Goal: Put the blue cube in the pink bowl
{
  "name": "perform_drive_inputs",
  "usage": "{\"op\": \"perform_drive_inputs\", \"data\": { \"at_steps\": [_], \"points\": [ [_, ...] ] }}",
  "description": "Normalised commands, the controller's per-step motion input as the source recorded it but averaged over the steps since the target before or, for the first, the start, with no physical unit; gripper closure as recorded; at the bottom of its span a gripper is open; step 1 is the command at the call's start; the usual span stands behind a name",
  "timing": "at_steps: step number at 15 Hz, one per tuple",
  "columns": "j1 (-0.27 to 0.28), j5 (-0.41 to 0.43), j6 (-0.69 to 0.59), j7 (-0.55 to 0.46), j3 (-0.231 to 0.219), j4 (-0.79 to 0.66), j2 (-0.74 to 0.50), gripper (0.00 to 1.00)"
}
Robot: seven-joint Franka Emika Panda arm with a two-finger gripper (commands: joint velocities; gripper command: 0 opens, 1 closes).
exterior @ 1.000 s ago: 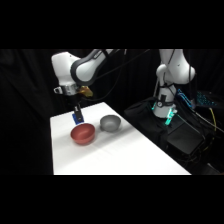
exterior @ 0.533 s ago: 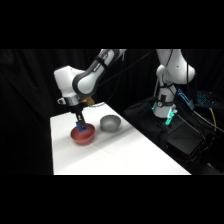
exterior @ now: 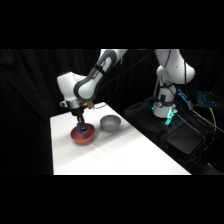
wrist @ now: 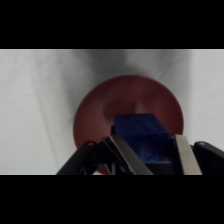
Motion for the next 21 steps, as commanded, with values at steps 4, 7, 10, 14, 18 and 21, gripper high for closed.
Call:
{"op": "perform_drive_inputs", "data": {
  "at_steps": [4, 7, 10, 14, 18, 21],
  "points": [
    [-0.022, 0.026, 0.1, -0.14, -0.001, 0.08, 0.0, 0.0],
    [0.017, -0.031, 0.0, -0.1, -0.04, 0.01, -0.15, 0.0],
    [0.065, -0.097, -0.17, -0.02, -0.091, -0.02, -0.28, 0.0],
    [0.085, -0.126, -0.28, 0.02, -0.101, 0.02, -0.3, 0.0],
    [0.105, -0.144, -0.3, 0.05, -0.089, 0.06, -0.28, 0.0],
    [0.096, -0.123, -0.29, 0.06, -0.078, 0.11, -0.22, 0.0]
  ]
}}
